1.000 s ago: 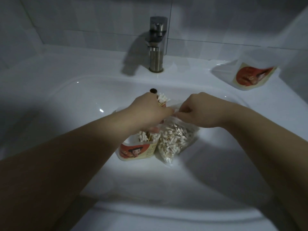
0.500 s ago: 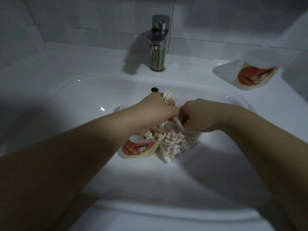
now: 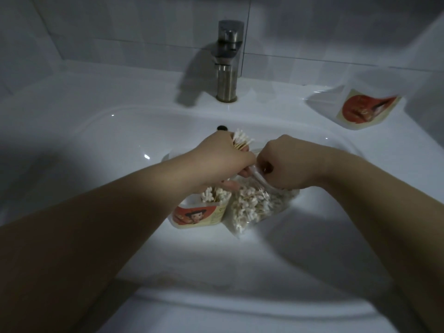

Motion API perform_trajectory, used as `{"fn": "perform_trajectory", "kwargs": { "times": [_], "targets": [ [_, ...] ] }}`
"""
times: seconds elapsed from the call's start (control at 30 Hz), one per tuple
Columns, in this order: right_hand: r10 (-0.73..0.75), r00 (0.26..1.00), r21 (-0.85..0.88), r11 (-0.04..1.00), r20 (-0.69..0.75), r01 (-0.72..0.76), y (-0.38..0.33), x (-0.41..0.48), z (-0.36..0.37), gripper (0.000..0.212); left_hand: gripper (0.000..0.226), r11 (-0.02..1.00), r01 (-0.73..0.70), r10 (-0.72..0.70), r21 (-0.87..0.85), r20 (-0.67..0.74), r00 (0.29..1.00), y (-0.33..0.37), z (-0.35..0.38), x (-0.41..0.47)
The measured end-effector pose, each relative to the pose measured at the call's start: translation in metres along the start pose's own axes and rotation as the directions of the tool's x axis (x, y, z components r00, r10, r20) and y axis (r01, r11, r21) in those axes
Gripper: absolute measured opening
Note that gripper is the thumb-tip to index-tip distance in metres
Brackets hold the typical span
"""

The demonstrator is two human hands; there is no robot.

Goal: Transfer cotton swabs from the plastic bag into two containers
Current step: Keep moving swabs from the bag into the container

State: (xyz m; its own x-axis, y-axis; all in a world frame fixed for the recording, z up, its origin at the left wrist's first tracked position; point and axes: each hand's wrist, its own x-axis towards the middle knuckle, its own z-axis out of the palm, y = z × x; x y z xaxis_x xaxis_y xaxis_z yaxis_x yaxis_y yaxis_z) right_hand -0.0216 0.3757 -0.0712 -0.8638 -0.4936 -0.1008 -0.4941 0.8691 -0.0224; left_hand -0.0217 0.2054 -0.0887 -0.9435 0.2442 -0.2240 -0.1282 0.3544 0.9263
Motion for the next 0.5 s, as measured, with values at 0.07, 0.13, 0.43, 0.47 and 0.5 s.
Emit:
{"fn": "perform_trajectory", "kwargs": {
  "times": [0.07, 0.13, 0.43, 0.47, 0.5],
  "targets": [
    [0.007, 1.000, 0.012, 1.000, -0.010, -0.007, 0.001, -0.001, -0.004, 0.034, 0.008, 1.000, -0.022, 0.022, 0.003, -0.033, 0.999, 0.001, 0.000, 0.000],
    [0.023, 0.999, 0.040, 0.999, -0.037, -0.022, 0.001, -0.003, -0.008, 0.035, 0.007, 0.999, -0.032, 0.033, 0.017, -0.061, 0.998, 0.001, -0.001, 0.000],
    [0.081, 0.967, 0.129, 0.990, -0.241, -0.051, 0.015, -0.007, -0.017, 0.014, 0.018, 0.992, -0.010, 0.027, 0.123, -0.138, 0.990, 0.004, -0.007, -0.001],
    [0.095, 0.959, 0.150, 0.987, -0.266, -0.056, 0.017, -0.007, -0.016, 0.015, 0.027, 0.988, -0.006, 0.028, 0.152, -0.145, 0.989, 0.005, -0.007, -0.003],
    [0.105, 0.952, 0.167, 0.984, -0.289, -0.058, 0.017, -0.006, -0.015, 0.018, 0.034, 0.982, -0.003, 0.031, 0.188, -0.145, 0.989, 0.006, -0.008, -0.003]
  ]
}}
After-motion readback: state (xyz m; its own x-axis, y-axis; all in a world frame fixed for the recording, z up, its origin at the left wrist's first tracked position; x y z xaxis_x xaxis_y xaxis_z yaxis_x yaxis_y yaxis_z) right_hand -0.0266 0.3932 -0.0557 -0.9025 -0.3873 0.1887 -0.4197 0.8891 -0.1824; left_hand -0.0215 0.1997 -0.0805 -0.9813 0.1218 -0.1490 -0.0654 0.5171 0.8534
